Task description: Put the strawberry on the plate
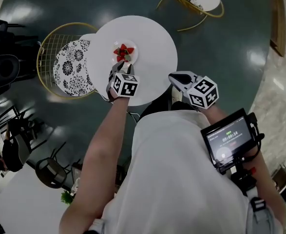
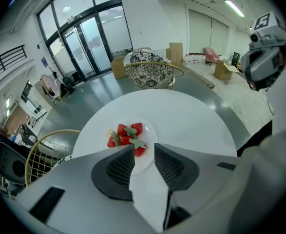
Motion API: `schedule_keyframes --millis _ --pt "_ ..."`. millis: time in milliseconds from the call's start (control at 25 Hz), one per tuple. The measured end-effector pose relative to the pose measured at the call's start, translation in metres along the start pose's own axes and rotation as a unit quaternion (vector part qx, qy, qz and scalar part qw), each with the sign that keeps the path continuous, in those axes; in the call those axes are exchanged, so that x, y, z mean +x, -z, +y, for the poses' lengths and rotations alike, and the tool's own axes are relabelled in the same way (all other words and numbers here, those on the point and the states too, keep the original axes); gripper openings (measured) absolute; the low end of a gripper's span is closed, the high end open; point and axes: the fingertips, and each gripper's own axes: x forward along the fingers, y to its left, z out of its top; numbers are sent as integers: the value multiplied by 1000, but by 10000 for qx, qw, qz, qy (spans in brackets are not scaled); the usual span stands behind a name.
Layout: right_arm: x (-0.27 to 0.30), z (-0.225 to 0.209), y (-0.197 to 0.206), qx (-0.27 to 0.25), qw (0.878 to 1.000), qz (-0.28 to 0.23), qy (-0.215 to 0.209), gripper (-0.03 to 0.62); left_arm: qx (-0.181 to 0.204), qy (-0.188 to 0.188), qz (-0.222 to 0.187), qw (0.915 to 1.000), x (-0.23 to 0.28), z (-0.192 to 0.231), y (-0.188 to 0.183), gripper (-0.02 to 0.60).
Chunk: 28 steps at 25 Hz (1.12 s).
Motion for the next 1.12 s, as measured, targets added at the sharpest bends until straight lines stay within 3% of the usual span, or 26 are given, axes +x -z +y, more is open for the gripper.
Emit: schedule_keyframes --millis 320,480,760,1040,1120 --pt "6 11 4 -151 9995 -38 -279 6 -493 95 -380 9980 -32 -17 21 121" --pt "-35 15 -5 -302 9983 -196 -461 6 -773 70 -737 9943 -73 -56 1 121" --pt "-52 23 -29 -663 9948 -373 -671 6 -1270 -115 -1213 9844 -118 -72 -4 120" --pt "-62 39 -38 -866 9916 -527 -802 6 -1754 -1 -1676 9701 -156 -91 -8 118" --pt "-62 43 -39 -884 9910 -556 -836 6 -1797 -34 -1785 9674 -165 -94 -7 79"
